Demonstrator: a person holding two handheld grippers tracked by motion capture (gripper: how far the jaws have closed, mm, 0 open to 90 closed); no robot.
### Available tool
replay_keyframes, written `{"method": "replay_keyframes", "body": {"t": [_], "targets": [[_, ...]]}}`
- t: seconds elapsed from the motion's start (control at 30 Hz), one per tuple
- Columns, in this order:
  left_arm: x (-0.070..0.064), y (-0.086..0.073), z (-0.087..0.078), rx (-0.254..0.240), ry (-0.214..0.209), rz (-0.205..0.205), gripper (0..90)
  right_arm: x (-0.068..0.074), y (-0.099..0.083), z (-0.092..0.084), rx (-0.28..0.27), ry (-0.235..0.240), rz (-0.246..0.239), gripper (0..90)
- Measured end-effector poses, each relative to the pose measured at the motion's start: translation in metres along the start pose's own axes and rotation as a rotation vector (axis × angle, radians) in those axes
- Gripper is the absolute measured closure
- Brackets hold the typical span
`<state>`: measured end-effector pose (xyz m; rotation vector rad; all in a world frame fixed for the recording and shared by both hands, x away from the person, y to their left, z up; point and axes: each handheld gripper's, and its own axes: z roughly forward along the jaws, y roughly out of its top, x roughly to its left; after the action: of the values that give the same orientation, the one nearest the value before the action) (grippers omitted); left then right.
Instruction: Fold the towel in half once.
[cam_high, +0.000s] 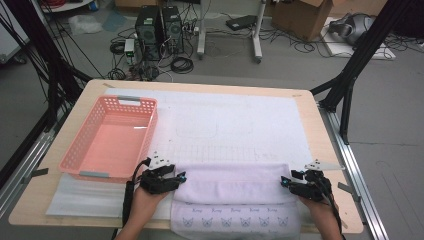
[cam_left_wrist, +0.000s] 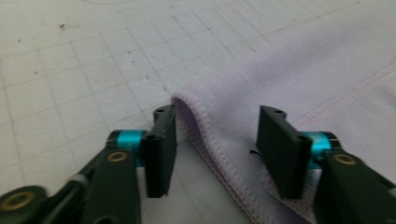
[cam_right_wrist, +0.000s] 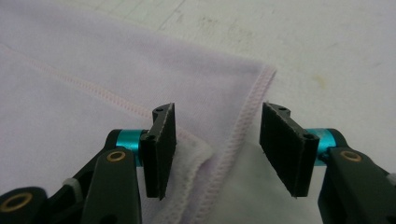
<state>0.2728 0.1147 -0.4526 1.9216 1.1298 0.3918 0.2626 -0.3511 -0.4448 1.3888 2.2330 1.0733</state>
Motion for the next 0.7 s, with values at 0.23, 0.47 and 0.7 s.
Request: {"method": "replay_keyframes", "body": {"t": [0.23, 0.47, 0.7], "targets": [[-0.0066, -0.0003, 0.0013, 0.007, -0.026, 0.021, 83.5, 0.0043, 0.0014, 0.0013, 0.023, -0.033, -0.024, 49.8], [-0.0056, -0.0009, 0.0009, 0.0, -0.042, -0.025, 85.2, 0.0101, 0.0038, 0.0016, 0.04, 0.018, -0.021, 78.8], [-0.0033, -0.0006, -0.0027, -0.058, -0.079, -0.1, 85.4, 0.0032, 0.0011, 0.0001, 0.003, 0.053, 0.019, 82.0]]}}
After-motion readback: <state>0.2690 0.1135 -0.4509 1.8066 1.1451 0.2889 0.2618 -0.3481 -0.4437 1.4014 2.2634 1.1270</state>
